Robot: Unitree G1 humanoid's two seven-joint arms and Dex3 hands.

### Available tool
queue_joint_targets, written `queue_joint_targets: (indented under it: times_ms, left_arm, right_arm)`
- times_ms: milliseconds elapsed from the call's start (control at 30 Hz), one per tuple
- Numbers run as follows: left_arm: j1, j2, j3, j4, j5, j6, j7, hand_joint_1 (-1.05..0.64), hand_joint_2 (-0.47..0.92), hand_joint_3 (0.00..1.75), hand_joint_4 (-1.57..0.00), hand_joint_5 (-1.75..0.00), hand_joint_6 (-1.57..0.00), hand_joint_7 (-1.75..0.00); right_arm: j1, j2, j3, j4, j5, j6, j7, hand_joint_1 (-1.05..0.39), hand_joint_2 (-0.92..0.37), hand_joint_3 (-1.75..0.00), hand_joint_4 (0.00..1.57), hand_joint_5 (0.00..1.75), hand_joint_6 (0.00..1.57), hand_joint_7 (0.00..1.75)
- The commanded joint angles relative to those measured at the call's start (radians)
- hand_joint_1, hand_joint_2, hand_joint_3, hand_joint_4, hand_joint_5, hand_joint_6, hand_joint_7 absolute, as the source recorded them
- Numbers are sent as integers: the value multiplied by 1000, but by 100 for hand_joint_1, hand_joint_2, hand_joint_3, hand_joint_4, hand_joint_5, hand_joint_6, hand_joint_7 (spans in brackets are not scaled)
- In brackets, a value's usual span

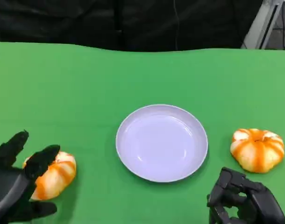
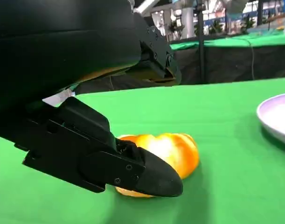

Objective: Grasp the bread from the table and place it into the plate.

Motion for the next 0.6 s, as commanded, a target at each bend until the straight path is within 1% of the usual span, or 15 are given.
queue_joint_targets:
  times_ms: [33, 167, 300, 433, 600]
  left_arm:
    - [-64, 46, -46, 84, -22, 32, 12, -94, 92, 12, -18, -3, -41, -2]
    - [-76, 64, -75, 100, -40, 47, 27, -93, 92, 12, -18, -3, -41, -1]
    - [-130, 66, -129, 191, -34, 83, 39, -94, 92, 13, -18, -3, -40, -1]
    - [-141, 76, -155, 207, -46, 99, 49, -94, 92, 14, -18, -2, -40, -1]
    - [-179, 65, -191, 272, -70, 127, 38, -94, 92, 16, -18, -1, -40, 0]
  right_arm:
    - [15, -10, -1, -22, 0, 7, -11, -14, -68, -99, 77, 175, 73, 151]
    - [17, -10, 0, -25, 0, 11, -13, -14, -68, -98, 77, 175, 73, 151]
    - [16, -11, 3, -33, -3, 20, -18, -13, -69, -98, 77, 175, 73, 152]
    - [15, -12, 5, -31, 4, 20, -14, -13, -69, -97, 77, 175, 73, 152]
    - [8, -13, 1, -18, 6, 10, -11, -13, -69, -98, 78, 175, 73, 152]
